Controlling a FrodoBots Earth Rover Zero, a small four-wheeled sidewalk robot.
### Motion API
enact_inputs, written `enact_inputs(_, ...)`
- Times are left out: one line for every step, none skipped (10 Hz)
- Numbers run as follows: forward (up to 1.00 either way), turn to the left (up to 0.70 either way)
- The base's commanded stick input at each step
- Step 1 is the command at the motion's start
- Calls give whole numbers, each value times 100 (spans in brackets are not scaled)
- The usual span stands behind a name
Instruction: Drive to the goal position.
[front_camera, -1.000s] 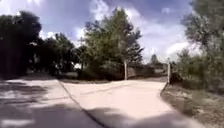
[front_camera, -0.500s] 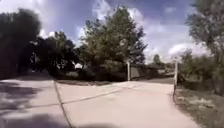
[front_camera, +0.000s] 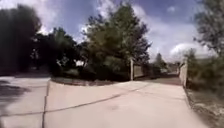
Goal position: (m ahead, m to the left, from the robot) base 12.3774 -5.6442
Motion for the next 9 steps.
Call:
enact_inputs(100,-40)
enact_inputs(100,-40)
enact_inputs(100,-40)
enact_inputs(100,-40)
enact_inputs(100,-40)
enact_inputs(100,-40)
enact_inputs(100,-40)
enact_inputs(100,-40)
enact_inputs(100,-40)
